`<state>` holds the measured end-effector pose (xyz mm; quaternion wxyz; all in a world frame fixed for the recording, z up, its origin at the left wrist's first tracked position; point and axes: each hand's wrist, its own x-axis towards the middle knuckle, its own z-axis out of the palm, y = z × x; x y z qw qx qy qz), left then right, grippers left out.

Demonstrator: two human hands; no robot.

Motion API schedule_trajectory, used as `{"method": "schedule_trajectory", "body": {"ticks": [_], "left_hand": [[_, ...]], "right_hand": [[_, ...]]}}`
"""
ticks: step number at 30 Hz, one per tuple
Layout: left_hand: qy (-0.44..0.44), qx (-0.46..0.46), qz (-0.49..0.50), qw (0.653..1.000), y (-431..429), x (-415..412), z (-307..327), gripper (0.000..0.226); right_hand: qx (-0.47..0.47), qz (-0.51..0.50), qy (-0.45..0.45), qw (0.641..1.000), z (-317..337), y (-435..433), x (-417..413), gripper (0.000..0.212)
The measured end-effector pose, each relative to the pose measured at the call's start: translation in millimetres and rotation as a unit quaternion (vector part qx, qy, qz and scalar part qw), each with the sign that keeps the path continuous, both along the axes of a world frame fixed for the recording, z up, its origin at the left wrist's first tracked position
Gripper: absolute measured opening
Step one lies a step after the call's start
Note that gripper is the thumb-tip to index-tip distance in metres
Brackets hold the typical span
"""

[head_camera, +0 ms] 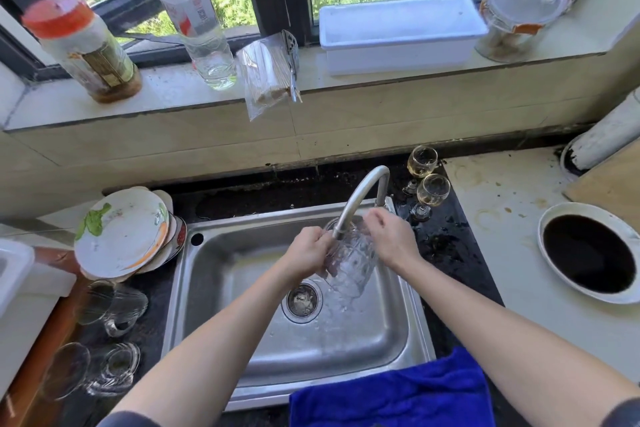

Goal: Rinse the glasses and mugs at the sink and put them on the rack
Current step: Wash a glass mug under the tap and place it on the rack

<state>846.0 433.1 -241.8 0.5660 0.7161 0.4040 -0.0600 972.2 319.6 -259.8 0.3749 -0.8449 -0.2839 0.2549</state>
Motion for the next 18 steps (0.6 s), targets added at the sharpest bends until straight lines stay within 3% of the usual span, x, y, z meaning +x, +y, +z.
{"method": "schedule_trajectory", "body": {"ticks": [3,5,7,9,12,14,18], "left_hand": [[-0.013,-0.016,0.063,0.998,0,-3,-7,0.030],[-0.022,-0.020,0.072,0.997,0,-7,-11,0.032],[-0.039,-0.049,0.086,0.994,-9,-11,-11,0.032],[-0.047,-0.075,0.110,0.990,-20,-12,-13,0.031],[-0.047,-0.083,0.178,0.979,-24,-8,-21,0.035],[-0.054,-0.076,0.221,0.971,-16,-9,-26,0.040],[-0.063,-0.012,0.197,0.978,-16,-16,-30,0.039]], "right_hand": [[0.000,0.113,-0.053,0.992,-10,-10,-29,0.062],[-0.002,0.131,-0.018,0.991,-26,-11,-42,0.068],[0.029,0.029,0.117,0.992,-35,1,-32,0.058],[0.043,-0.114,0.267,0.956,-21,17,-20,0.042],[0.032,-0.166,0.283,0.944,-1,22,-36,0.032],[0.056,-0.142,0.294,0.944,1,17,-60,0.043],[0.057,-0.150,0.397,0.904,-5,7,-66,0.047]]}}
